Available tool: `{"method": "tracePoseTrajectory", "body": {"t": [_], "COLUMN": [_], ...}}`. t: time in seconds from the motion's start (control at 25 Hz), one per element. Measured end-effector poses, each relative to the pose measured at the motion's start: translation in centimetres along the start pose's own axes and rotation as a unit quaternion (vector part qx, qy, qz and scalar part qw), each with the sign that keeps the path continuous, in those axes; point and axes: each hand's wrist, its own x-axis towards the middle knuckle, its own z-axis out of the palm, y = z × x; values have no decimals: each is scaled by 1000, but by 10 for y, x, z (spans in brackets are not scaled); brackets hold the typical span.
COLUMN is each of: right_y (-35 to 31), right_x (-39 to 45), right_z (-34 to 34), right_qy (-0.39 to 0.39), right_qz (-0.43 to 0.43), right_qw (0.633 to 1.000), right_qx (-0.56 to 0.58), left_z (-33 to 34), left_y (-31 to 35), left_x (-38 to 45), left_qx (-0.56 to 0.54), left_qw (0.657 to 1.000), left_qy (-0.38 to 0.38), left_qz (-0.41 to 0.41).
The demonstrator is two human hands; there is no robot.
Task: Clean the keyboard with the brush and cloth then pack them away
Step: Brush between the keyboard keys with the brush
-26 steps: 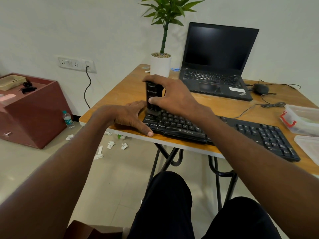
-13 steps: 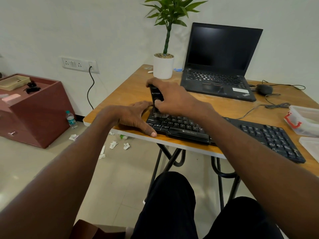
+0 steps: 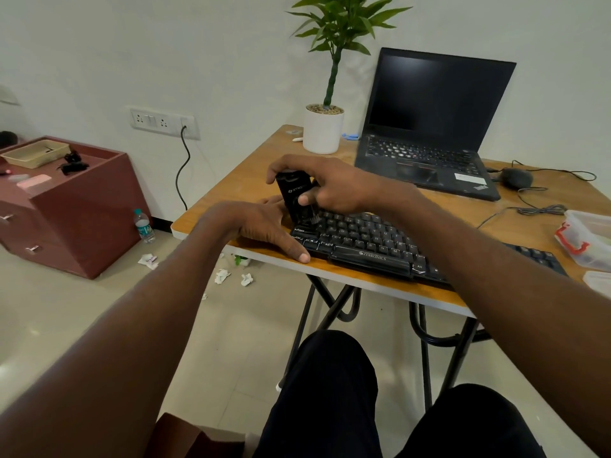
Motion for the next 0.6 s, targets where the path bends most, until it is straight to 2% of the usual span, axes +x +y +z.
{"method": "tracePoseTrajectory", "body": {"t": [0.2,0.32,0.4,0.48,0.6], "right_y": [10,9,7,13,23], "right_x": [-20,-23,-22,-23,-31], "right_z": [-24,-22,-7,2,-10], "right_qy": [-38,34,94,101,82], "right_qz": [42,45,25,29,105], "right_qw": [998,998,995,994,989], "right_qx": [-2,-39,-17,-21,-64], "left_z": [-1,-1,-1,0,-1], "left_y": [-3,-2,-3,-4,-3], "left_x": [4,3,5,5,5], "left_qx": [1,3,5,-2,-13], "left_qw": [1000,1000,1000,1000,999], "left_qy": [8,12,14,13,13], "left_qz": [23,24,27,29,38]}}
